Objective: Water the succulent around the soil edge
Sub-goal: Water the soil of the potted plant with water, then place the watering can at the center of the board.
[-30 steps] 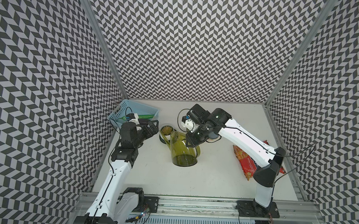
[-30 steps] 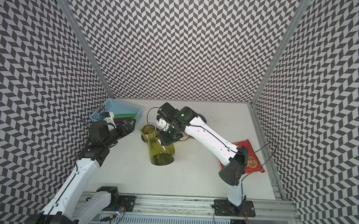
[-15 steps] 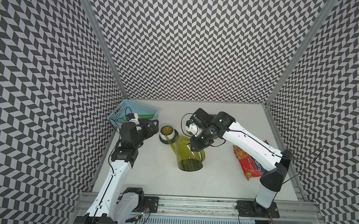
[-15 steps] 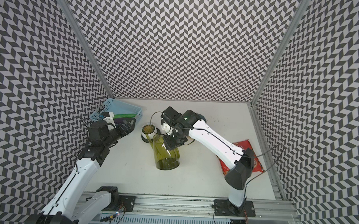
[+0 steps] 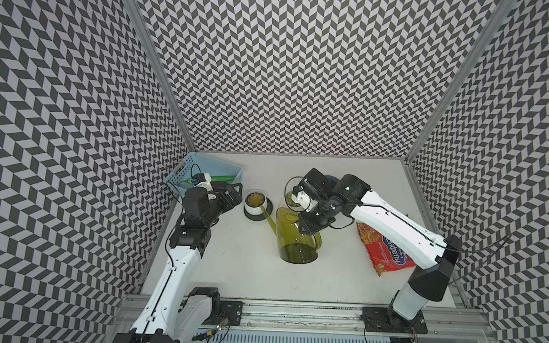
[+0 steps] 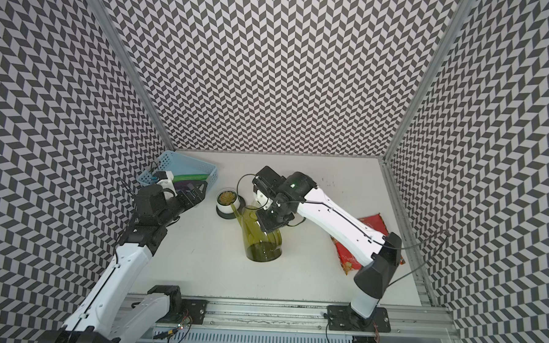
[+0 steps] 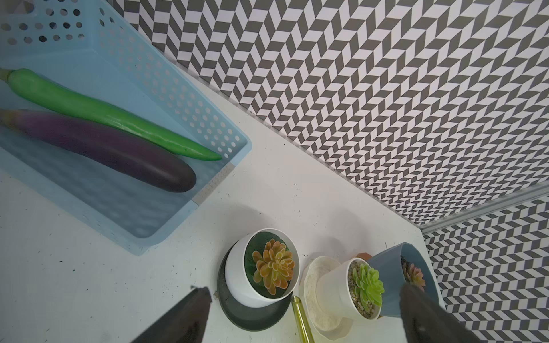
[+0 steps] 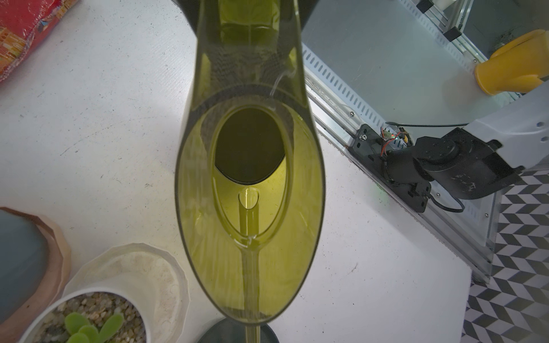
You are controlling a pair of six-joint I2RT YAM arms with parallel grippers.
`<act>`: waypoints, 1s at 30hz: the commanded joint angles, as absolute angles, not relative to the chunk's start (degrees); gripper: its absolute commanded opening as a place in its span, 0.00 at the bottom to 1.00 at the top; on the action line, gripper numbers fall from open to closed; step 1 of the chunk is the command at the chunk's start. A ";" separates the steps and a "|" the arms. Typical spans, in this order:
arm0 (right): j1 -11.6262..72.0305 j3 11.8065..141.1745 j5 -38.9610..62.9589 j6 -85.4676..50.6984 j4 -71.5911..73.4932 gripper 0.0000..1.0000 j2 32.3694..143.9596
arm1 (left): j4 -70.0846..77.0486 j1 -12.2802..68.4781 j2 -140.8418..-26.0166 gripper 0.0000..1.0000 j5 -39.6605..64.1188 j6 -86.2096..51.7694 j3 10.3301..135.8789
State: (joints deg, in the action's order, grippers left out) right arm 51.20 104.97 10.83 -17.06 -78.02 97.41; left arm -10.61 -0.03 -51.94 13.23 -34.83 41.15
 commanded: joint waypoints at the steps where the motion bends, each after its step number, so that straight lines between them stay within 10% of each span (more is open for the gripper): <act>1: 50.57 104.74 8.57 -17.86 -75.59 0.00 92.80 | -10.04 0.34 -50.98 1.00 13.80 -35.07 42.07; 30: 40.70 84.37 -25.93 -25.29 -50.44 0.00 65.16 | -9.98 3.69 -50.99 1.00 11.72 -35.30 42.63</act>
State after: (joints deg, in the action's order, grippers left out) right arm 42.17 86.11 -18.37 -22.22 -57.87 67.35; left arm -10.66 3.33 -51.94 12.51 -35.66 41.17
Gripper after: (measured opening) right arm 0.298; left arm 0.999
